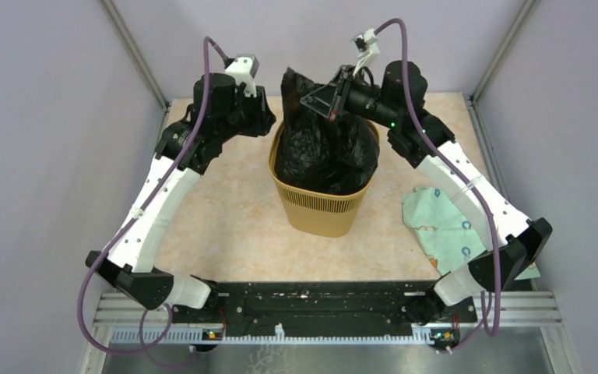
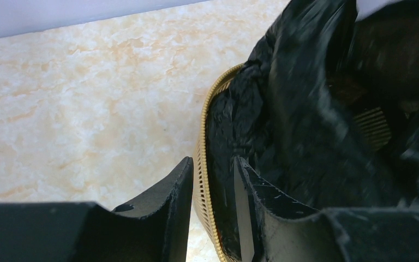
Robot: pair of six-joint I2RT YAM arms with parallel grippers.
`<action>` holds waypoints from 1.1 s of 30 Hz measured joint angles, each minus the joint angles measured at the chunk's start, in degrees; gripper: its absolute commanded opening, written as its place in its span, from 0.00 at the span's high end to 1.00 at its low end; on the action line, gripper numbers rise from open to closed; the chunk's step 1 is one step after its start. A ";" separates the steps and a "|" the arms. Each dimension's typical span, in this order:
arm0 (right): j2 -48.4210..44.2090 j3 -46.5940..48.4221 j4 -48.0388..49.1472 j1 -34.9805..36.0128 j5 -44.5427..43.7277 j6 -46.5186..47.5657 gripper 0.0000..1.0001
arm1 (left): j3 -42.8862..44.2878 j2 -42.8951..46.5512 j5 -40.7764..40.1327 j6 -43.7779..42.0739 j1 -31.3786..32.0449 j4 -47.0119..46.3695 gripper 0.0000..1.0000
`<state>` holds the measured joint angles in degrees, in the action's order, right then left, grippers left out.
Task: Put the trash bags into the trash bin
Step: Place the trash bag in the trash bin.
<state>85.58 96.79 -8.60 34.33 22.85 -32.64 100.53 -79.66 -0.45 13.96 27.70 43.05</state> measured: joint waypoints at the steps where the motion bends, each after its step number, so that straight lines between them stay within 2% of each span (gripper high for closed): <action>1: 0.11 -0.02 -1.33 0.68 0.02 0.11 1.00 | -0.33 -0.17 -0.15 0.02 0.00 -0.17 0.63; 13: -1.18 4.24 -16.35 2.08 -11.82 3.69 1.00 | -1.88 -0.87 1.18 1.11 0.00 -1.03 0.60; 18: -0.04 5.05 -17.70 5.33 -15.54 3.28 1.00 | -1.66 1.81 6.60 2.60 0.00 -1.03 0.58; 24: 1.75 5.01 -19.19 8.55 -20.35 2.97 1.00 | -2.40 9.38 13.07 6.38 0.00 -3.23 0.55; 28: 2.03 4.42 -19.21 12.81 -23.63 3.04 1.00 | -6.25 13.38 17.64 11.39 0.00 -8.26 0.50; 33: 1.92 1.42 -18.40 15.52 -25.57 2.91 1.00 | -11.96 14.12 18.56 16.26 0.00 -11.72 0.42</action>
<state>87.50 98.21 -27.00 49.84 -2.72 -29.74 88.58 -65.54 18.11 30.22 27.70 31.33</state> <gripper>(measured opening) 0.006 0.555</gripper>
